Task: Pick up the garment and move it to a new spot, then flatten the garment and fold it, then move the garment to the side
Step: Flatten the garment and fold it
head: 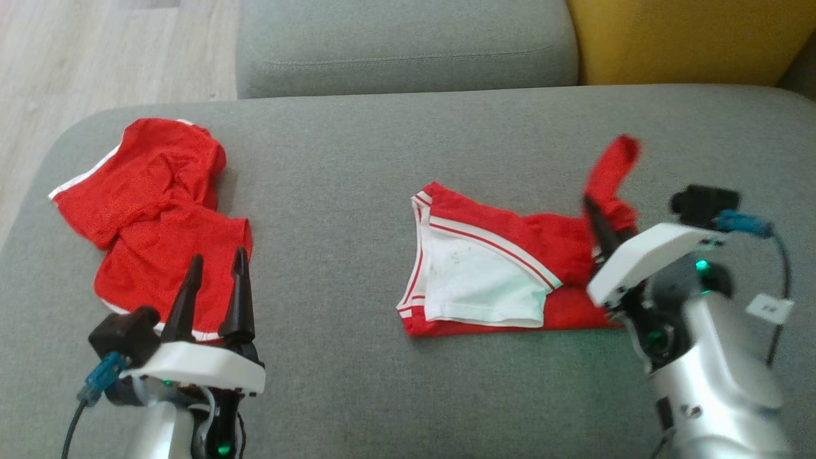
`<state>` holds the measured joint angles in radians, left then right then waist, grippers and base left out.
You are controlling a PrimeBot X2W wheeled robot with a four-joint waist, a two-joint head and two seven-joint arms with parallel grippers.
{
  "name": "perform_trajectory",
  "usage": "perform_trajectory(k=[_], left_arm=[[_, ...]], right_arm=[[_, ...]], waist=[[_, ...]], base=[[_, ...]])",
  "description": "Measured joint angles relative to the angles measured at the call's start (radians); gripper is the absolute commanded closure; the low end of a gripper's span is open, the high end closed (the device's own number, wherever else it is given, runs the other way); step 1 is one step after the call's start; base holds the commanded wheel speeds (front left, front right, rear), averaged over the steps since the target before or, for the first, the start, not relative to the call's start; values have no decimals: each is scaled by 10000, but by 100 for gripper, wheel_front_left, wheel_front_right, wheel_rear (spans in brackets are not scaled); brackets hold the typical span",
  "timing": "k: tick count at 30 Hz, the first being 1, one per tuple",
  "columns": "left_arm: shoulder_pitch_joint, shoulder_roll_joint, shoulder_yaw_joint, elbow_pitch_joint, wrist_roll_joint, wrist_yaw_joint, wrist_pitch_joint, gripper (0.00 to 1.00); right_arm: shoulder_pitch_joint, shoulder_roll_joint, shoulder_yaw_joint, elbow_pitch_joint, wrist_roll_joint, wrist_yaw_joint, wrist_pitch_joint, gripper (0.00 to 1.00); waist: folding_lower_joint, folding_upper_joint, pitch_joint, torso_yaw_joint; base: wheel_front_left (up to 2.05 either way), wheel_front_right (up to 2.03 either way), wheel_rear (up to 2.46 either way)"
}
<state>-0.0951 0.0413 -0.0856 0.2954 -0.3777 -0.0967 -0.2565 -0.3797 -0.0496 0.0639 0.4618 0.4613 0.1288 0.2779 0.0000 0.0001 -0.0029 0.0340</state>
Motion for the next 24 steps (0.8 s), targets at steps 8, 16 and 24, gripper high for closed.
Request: perform_trajectory(k=[8,16,24], left_arm=[[35,2,-153,4,-109,2,0,0],[-33,2,-408,90,-174,12,0,0],[-263,2,-508,253,-290,10,0,0]], right_arm=[[212,-12,2249,178,2414,0,-692,100],[-491,-58,4038,2161,4301,0,-2207,100],[-1465,-71,5570,3417,5381,0,-2964,0]], waist=[[0,0,162,340],[0,0,568,760],[1,0,910,1090]], base=[[0,0,0],[0,0,0],[0,0,0]])
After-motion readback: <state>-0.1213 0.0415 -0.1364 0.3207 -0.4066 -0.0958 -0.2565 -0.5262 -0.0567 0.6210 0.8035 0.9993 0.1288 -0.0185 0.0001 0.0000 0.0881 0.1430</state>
